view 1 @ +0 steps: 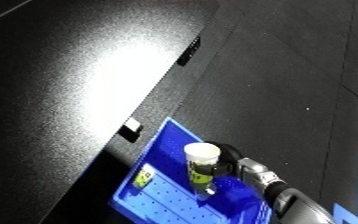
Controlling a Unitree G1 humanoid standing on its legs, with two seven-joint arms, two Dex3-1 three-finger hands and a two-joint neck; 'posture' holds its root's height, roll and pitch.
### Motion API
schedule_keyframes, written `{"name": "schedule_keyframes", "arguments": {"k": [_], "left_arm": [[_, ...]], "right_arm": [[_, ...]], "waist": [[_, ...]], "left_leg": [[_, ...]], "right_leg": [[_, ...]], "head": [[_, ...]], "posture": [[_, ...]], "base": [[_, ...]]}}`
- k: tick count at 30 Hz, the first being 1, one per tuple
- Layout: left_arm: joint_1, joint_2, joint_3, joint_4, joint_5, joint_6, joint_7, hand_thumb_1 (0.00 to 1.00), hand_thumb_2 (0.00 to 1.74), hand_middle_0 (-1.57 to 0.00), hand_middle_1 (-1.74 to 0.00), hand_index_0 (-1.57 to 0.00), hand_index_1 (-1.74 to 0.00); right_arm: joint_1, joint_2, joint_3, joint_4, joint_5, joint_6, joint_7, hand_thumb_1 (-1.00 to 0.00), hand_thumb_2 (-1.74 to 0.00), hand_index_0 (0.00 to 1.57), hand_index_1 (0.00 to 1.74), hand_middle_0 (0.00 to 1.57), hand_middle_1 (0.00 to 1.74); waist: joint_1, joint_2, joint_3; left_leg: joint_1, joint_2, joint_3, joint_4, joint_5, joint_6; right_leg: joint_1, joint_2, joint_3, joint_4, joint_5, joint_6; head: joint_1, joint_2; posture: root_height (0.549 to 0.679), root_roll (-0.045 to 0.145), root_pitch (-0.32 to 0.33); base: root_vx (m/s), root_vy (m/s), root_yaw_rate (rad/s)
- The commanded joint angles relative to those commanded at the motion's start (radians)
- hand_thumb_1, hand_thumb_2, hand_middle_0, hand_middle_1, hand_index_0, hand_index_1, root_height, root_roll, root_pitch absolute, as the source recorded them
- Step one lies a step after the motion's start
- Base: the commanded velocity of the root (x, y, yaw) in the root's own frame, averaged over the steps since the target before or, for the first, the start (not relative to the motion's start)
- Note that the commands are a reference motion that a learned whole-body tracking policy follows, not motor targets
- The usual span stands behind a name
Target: Pick up the object and place it into the box
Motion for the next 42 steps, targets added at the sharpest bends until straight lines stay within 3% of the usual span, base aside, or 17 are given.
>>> {"name": "schedule_keyframes", "arguments": {"k": [5, 19, 26, 31, 37, 42], "left_arm": [[-0.001, -0.004, -0.008, 0.002, -0.002, 0.006, -0.003, 0.00, 0.00, 0.00, 0.00, 0.00, 0.00], [0.000, -0.007, -0.020, 0.004, -0.015, 0.003, 0.017, 0.00, 0.00, 0.00, 0.00, 0.00, 0.00], [0.001, -0.001, -0.011, 0.002, -0.008, -0.044, 0.034, 0.00, 0.00, 0.00, 0.00, 0.00, 0.00], [-0.007, 0.006, -0.016, 0.000, 0.003, -0.043, 0.048, 0.00, 0.00, 0.00, 0.00, 0.00, 0.00], [-0.023, 0.013, -0.027, -0.004, 0.023, -0.041, 0.070, 0.00, 0.00, 0.00, 0.00, 0.00, 0.00], [-0.041, 0.016, -0.038, -0.008, 0.036, -0.036, 0.083, 0.00, 0.00, 0.00, 0.00, 0.00, 0.00]], "right_arm": [[0.002, 0.015, 0.012, 0.008, -0.036, -0.018, 0.003, 0.00, 0.00, 0.00, 0.00, 0.00, 0.00], [-0.006, 0.041, 0.049, 0.016, -0.091, -0.038, 0.004, 0.00, 0.00, 0.00, 0.00, 0.00, 0.00], [-0.007, 0.073, 0.070, 0.011, -0.089, -0.004, 0.019, 0.00, 0.00, 0.00, 0.00, 0.00, 0.00], [-0.015, 0.106, 0.108, -0.004, -0.112, 0.000, 0.011, 0.00, 0.00, 0.00, 0.00, 0.00, 0.00], [-0.032, 0.148, 0.172, -0.026, -0.159, 0.014, -0.002, 0.00, 0.00, 0.00, 0.00, 0.00, 0.00], [-0.068, 0.163, 0.219, -0.023, -0.210, 0.015, -0.029, 0.00, 0.00, 0.00, 0.00, 0.00, 0.00]], "waist": [[0.006, -0.001, -0.005], [0.035, -0.011, -0.017], [0.069, -0.025, -0.021], [0.097, -0.042, -0.024], [0.130, -0.064, -0.016], [0.159, -0.069, -0.011]], "left_leg": [[0.001, 0.001, -0.004, -0.008, 0.009, -0.0050], [0.001, 0.004, -0.024, -0.033, 0.041, -0.0218], [-0.005, 0.005, -0.044, -0.035, 0.054, -0.0312], [-0.020, 0.007, -0.059, -0.024, 0.057, -0.0339], [-0.040, 0.009, -0.078, -0.010, 0.063, -0.0370], [-0.054, 0.009, -0.095, -0.011, 0.077, -0.0387]], "right_leg": [[0.002, -0.0022, -0.006, 0.000, -0.001, 0.0004], [0.013, -0.0096, -0.034, 0.002, -0.008, -0.0043], [0.023, -0.0253, -0.060, 0.019, -0.021, -0.0087], [0.022, -0.0345, -0.078, 0.035, -0.028, -0.0108], [0.023, -0.0453, -0.097, 0.042, -0.026, -0.0097], [0.024, -0.0554, -0.111, 0.043, -0.026, -0.0085]], "head": [[-0.016, -0.011], [-0.066, -0.013], [-0.175, -0.012], [-0.277, -0.020], [-0.407, -0.005], [-0.565, 0.013]], "posture": [[0.643, 0.052, -0.015], [0.644, 0.058, -0.018], [0.643, 0.061, -0.026], [0.642, 0.060, -0.029], [0.642, 0.058, -0.033], [0.641, 0.057, -0.036]], "base": [[0.005, -0.026, 0.041], [-0.006, -0.031, 0.075], [-0.022, -0.036, 0.140], [-0.033, -0.059, 0.169], [-0.032, -0.067, 0.156], [-0.016, -0.053, 0.140]]}}
